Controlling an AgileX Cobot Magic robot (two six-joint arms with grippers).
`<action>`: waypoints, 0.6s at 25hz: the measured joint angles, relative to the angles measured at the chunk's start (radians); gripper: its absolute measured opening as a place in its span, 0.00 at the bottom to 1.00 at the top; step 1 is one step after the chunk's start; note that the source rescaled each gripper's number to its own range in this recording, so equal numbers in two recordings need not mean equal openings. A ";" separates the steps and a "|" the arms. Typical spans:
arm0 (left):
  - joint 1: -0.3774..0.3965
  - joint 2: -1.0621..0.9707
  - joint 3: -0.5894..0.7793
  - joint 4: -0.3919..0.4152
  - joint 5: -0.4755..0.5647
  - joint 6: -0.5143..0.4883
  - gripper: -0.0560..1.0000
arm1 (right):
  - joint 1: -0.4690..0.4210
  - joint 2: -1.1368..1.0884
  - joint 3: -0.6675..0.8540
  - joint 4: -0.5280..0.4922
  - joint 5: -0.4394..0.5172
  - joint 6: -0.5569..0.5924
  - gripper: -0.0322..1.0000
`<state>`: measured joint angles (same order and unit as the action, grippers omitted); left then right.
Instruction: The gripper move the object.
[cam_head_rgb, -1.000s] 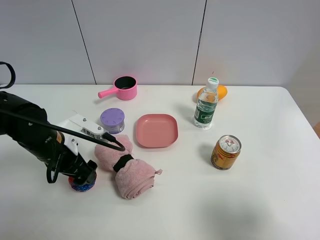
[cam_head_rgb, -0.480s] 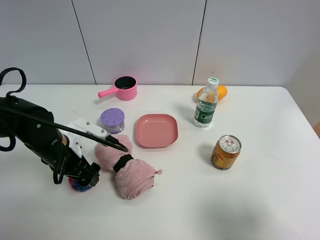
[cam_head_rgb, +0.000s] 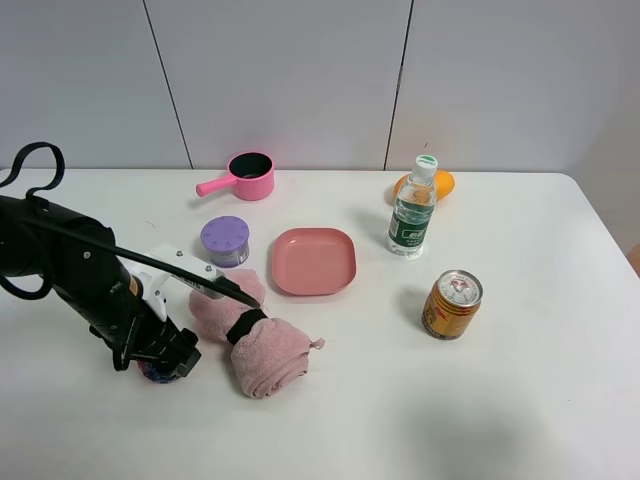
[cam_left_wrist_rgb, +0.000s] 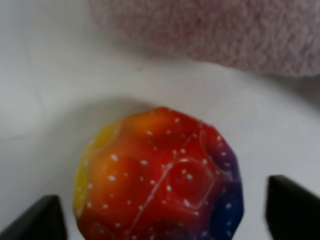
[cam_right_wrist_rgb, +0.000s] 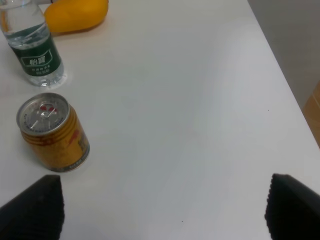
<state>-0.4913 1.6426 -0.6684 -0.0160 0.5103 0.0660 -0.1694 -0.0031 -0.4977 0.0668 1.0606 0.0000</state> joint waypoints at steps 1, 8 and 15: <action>0.000 0.000 0.000 0.000 0.000 0.000 0.15 | 0.000 0.000 0.000 0.000 0.000 0.000 1.00; 0.000 -0.001 -0.027 0.004 0.080 0.001 0.06 | 0.000 0.000 0.000 0.000 0.000 0.000 1.00; 0.000 -0.089 -0.189 0.041 0.260 0.022 0.06 | 0.000 0.000 0.000 0.000 0.000 0.000 1.00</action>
<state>-0.4913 1.5537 -0.8573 0.0251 0.7704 0.0883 -0.1694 -0.0031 -0.4977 0.0668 1.0606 0.0000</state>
